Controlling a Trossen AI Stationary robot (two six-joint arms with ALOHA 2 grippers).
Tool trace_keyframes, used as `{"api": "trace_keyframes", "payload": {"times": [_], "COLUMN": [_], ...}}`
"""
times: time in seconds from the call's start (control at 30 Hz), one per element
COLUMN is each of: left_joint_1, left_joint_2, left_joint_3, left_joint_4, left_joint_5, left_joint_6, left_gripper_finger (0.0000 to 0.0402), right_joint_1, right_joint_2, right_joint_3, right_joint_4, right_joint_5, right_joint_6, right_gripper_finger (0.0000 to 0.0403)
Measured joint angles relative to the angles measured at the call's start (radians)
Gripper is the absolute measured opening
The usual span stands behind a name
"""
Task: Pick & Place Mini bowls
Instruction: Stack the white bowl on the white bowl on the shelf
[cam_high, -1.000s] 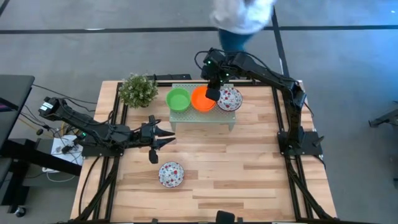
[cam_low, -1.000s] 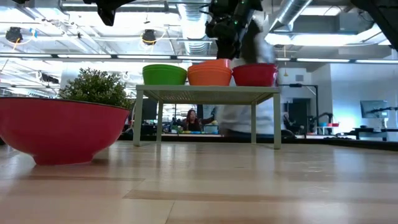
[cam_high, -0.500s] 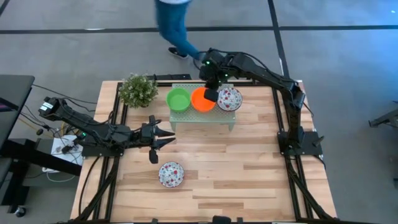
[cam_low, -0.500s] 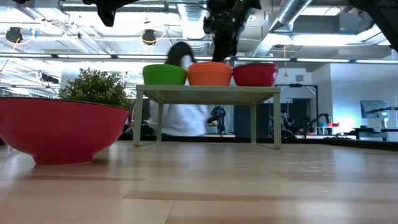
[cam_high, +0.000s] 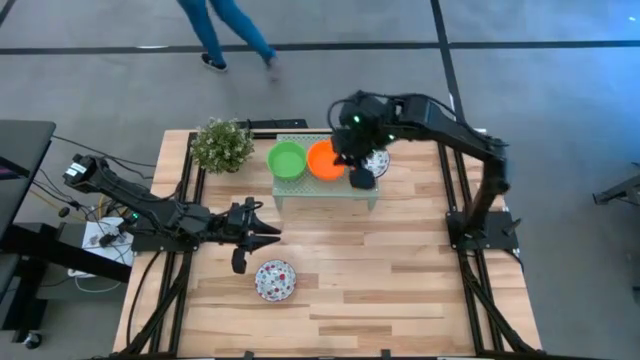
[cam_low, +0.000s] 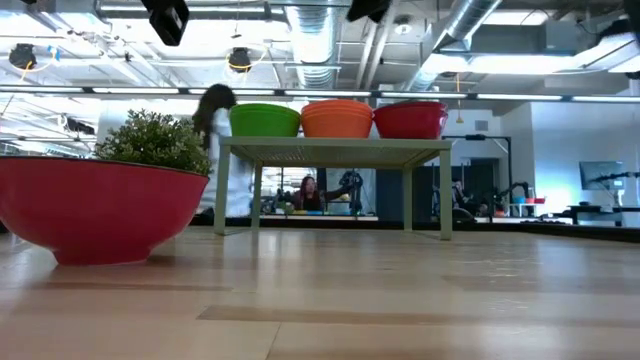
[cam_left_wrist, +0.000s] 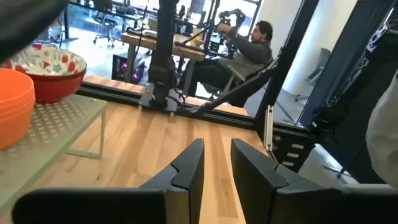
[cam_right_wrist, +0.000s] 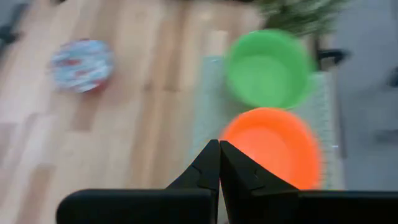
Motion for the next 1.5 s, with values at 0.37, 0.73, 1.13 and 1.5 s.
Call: {"api": "trace_keyframes", "payload": {"times": [0.37,0.73,1.13,1.5], "left_joint_1": [-0.003,-0.004,0.002,0.037], "left_joint_2": [0.024,0.189,0.368,0.378], "left_joint_3": [0.162,0.171,0.171,0.163], "left_joint_4": [-0.488,-0.811,-0.82,-0.821], "left_joint_5": [-0.021,0.208,0.357,0.329], "left_joint_6": [-0.254,-0.71,-0.831,-0.828], "left_gripper_finger": [0.0081,0.0081,0.0081,0.0081], "right_joint_1": [0.169,0.343,0.417,0.469], "right_joint_2": [-0.491,-0.601,-0.351,-0.084], "right_joint_3": [-0.994,-1.385,-1.318,-1.105], "right_joint_4": [0.724,1.2,1.38,1.376], "right_joint_5": [0.028,0.028,0.026,0.024], "right_joint_6": [0.214,0.216,-0.009,-0.151], "right_gripper_finger": [0.0001,0.0005,0.0053,0.0162]}}
